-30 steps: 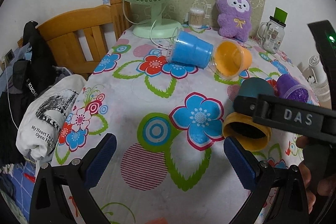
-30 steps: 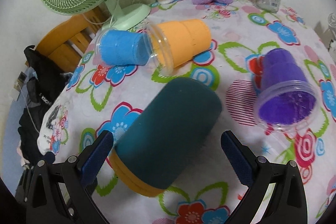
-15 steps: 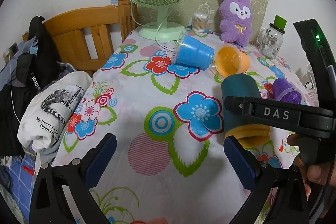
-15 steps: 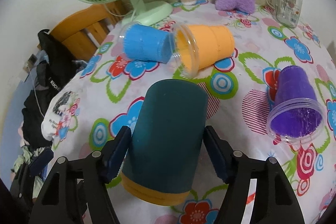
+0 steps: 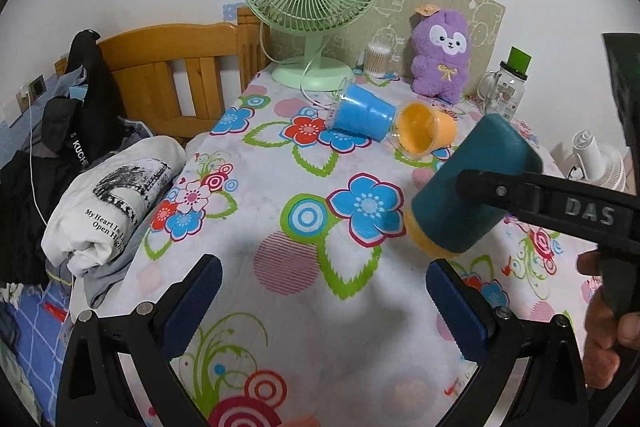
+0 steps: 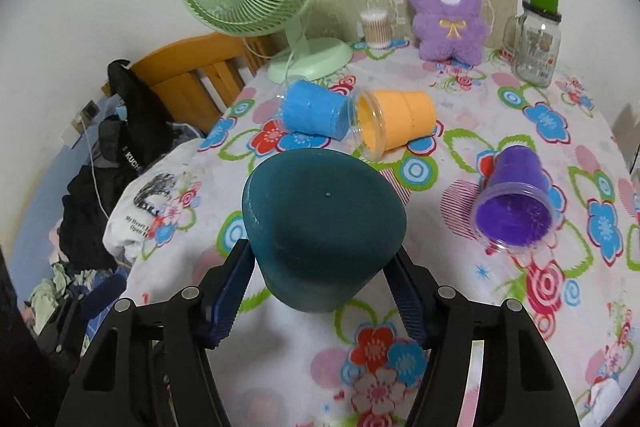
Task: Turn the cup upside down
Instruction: 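Close the right gripper around the teal cup and lift it, then hold the teal cup up with the right gripper while the left gripper approaches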
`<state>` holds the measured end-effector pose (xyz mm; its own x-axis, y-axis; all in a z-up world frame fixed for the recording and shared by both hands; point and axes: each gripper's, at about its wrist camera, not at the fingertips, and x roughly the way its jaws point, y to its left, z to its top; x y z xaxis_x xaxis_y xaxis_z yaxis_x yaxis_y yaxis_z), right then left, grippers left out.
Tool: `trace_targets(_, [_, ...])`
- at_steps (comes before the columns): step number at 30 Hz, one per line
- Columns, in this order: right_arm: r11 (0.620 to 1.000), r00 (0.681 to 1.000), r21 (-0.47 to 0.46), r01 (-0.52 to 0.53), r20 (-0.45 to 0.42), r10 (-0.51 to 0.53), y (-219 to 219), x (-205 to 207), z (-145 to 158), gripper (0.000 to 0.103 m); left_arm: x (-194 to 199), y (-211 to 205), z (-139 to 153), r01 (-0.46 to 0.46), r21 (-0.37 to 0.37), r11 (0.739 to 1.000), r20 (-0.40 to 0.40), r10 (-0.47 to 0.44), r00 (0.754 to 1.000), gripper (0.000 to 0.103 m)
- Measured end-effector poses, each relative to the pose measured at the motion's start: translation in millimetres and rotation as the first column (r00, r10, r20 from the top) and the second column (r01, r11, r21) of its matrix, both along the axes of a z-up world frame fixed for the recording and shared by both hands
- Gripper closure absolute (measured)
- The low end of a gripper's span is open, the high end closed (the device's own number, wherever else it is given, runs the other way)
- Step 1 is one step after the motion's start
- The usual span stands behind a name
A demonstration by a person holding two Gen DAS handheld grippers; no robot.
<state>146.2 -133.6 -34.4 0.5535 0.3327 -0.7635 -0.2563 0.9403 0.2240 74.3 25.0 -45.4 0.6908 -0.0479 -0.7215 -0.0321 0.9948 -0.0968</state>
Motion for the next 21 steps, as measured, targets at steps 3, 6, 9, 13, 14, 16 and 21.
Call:
trace_targets(3, [1.000,1.000,-0.012,-0.026,0.011,0.026,-4,-23,7,0.035,-11,-1,3,0.004,0.000,1.000,0.008,-0.004,1.000,0.000])
trace_targets(6, [0.998,0.998,-0.037,-0.050,0.022,0.051,-10,-47,12,0.035,-23,-2,6,0.007,-0.003,1.000,0.013,-0.007,1.000,0.000])
trace_targets(9, [0.996,0.998,-0.062,-0.063,0.017,0.065,-20,-68,13,0.035,-35,-3,8,0.014,-0.009,1.000,0.018,-0.014,1.000,0.000])
trace_targets(13, [0.994,0.997,-0.082,-0.071,0.010,0.072,-35,-96,15,0.035,-52,-6,11,0.022,-0.010,1.000,0.027,-0.022,0.999,0.000])
trace_targets(14, [0.994,0.997,-0.086,-0.070,0.010,0.072,-37,-102,16,0.035,-56,-6,12,0.023,-0.012,1.000,0.027,-0.023,0.999,0.000])
trace_targets(16, [0.993,0.998,-0.096,-0.067,0.011,0.068,-44,-113,18,0.036,-62,-8,11,0.026,-0.015,1.000,0.026,-0.025,0.999,0.000])
trace_targets(21, [0.991,0.998,-0.114,-0.064,-0.001,0.064,-56,-132,16,0.036,-72,-14,8,0.037,-0.015,0.999,0.019,-0.037,0.999,0.000])
